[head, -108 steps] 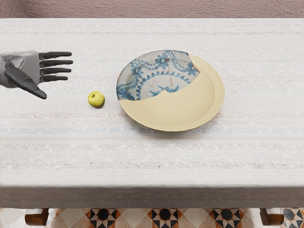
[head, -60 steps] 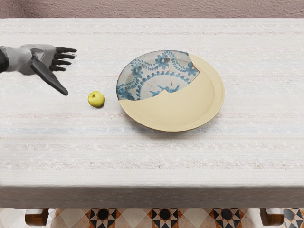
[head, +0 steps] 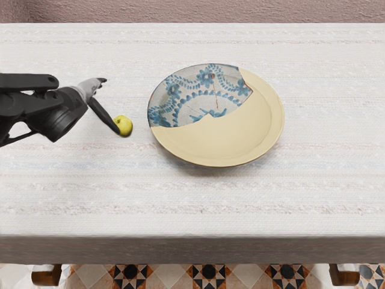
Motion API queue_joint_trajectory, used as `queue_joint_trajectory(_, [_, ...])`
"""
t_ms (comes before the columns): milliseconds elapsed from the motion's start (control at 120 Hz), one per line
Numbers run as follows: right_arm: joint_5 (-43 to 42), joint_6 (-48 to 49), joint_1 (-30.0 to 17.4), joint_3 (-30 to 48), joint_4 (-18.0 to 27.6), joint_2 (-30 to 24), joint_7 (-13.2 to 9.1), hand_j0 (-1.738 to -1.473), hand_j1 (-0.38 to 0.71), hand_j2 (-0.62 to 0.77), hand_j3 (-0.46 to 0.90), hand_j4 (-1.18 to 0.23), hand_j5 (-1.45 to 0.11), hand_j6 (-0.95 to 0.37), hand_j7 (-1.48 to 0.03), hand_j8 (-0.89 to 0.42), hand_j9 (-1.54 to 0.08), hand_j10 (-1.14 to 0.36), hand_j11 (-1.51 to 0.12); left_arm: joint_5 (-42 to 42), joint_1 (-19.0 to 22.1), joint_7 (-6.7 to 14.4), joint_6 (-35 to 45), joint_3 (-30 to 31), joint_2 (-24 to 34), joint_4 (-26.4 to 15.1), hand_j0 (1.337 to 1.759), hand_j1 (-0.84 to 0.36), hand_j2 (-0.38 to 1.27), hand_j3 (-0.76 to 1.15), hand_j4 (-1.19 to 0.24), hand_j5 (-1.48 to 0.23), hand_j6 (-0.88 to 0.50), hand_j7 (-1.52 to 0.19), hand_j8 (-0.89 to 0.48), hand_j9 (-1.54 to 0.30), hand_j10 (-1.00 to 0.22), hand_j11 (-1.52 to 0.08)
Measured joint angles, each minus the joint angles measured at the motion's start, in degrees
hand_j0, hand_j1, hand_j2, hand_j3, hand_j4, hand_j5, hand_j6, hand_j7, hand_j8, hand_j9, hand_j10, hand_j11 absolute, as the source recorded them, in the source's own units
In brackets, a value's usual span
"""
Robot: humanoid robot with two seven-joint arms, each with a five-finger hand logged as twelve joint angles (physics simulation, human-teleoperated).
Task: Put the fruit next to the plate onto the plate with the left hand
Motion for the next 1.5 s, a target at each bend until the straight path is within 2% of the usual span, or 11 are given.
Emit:
queue_joint_trajectory(142, [0.00,0.00,0.00,0.00,0.00,0.00,0.00,-1.658,-0.35,0.00,0.00,0.00,0.00,0.00,0.00,0.00,0.00,0.00,0.00,0.71,0.15,0.10,1.44,2.44,-3.17,1.48,1.658,0.28,0.01,0.00,-0.06,-0.07,-0.06,-0.07,-0.06,-0.07,-0.06,-0.07])
queue_joint_trajectory(317, [0.00,0.00,0.00,0.00,0.01,0.00,0.00,-1.658,-0.35,0.00,0.00,0.00,0.00,0.00,0.00,0.00,0.00,0.00,0.00,0.83,0.12,0.32,1.81,4.72,-5.55,1.26,1.658,0.23,0.02,0.00,-0.10,-0.13,-0.10,-0.13,-0.10,-0.13,-0.10,-0.13])
queue_joint_trajectory(583, [0.00,0.00,0.00,0.00,0.01,0.00,0.00,-1.658,-0.35,0.00,0.00,0.00,0.00,0.00,0.00,0.00,0.00,0.00,0.00,1.04,0.28,0.45,2.17,5.76,-6.55,1.33,1.658,0.02,0.06,0.00,-0.28,-0.36,-0.28,-0.36,-0.28,-0.36,-0.28,-0.36])
queue_joint_trajectory(683, [0.00,0.00,0.01,0.00,0.02,0.00,0.00,-1.658,-0.35,0.00,0.00,0.00,0.00,0.00,0.00,0.00,0.00,0.00,0.00,1.07,0.47,0.37,4.73,6.58,-7.18,1.49,1.658,-0.05,0.07,0.00,-0.33,-0.43,-0.33,-0.43,-0.33,-0.43,-0.33,-0.43])
queue_joint_trajectory(767, [0.00,0.00,0.00,0.00,0.00,0.00,0.00,-1.658,-0.35,0.00,0.00,0.00,0.00,0.00,0.00,0.00,0.00,0.00,0.00,1.09,0.47,0.32,6.71,6.95,-7.58,1.51,1.658,-0.07,0.12,0.00,-0.36,-0.47,-0.36,-0.47,-0.36,-0.47,-0.36,-0.48])
queue_joint_trajectory(1208, [0.00,0.00,0.00,0.00,0.02,0.00,0.00,-1.658,-0.35,0.00,0.00,0.00,0.00,0.00,0.00,0.00,0.00,0.00,0.00,1.04,1.41,0.31,9.01,8.43,-9.62,1.42,1.658,-0.23,0.10,0.00,-0.49,-0.63,-0.48,-0.63,-0.49,-0.64,-0.49,-0.64])
queue_joint_trajectory(1383, [0.00,0.00,0.00,0.00,0.02,0.00,0.00,-1.658,-0.35,0.00,0.00,0.00,0.00,0.00,0.00,0.00,0.00,0.00,0.00,0.99,1.43,0.32,9.11,8.48,-9.53,1.79,1.658,-0.26,0.27,0.00,-0.55,-0.72,-0.49,-0.72,-0.50,-0.72,-0.55,-0.72])
queue_joint_trajectory(1500, [0.00,0.00,0.00,0.00,0.02,0.00,0.00,-1.658,-0.35,0.00,0.00,0.00,0.00,0.00,0.00,0.00,0.00,0.00,0.00,1.29,2.15,0.25,9.12,8.44,-9.61,2.26,1.656,-0.25,0.26,0.00,-0.58,-0.74,-0.51,-0.75,-0.53,-0.76,-0.57,-0.76])
